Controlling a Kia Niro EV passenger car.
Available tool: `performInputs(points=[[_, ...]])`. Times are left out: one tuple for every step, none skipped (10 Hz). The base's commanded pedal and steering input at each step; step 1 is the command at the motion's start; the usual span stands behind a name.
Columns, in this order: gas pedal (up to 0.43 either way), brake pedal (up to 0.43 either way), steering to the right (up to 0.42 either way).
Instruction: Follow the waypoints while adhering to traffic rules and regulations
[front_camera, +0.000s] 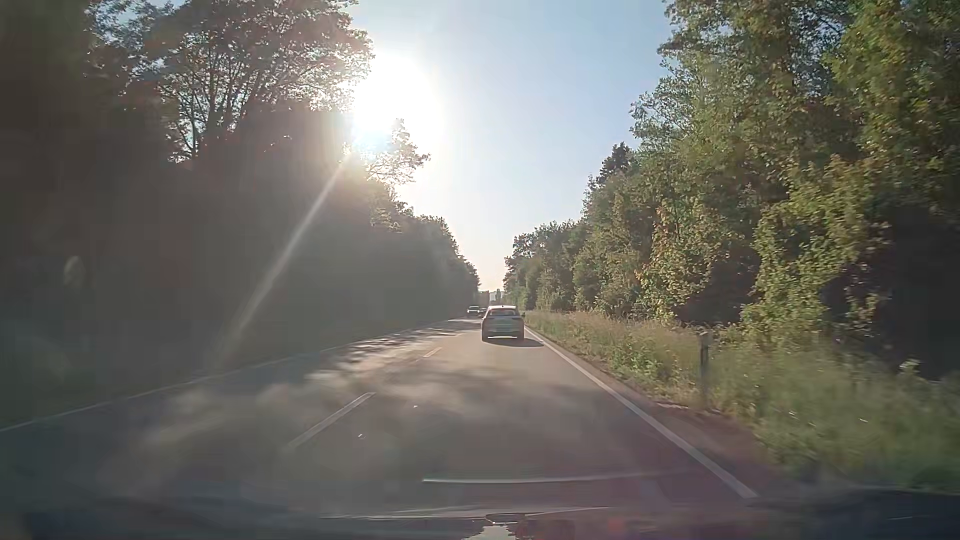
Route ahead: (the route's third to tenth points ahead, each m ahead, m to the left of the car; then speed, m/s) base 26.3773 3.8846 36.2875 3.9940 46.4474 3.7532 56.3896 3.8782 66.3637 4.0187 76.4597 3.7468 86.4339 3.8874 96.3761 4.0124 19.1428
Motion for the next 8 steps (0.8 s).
performInputs(points=[[0.079,0.000,0.001],[0.087,0.000,0.001],[0.110,0.000,0.001],[0.118,0.000,0.001],[0.118,0.000,0.001],[0.118,0.000,0.001],[0.118,0.000,0.001],[0.118,0.000,0.001]])
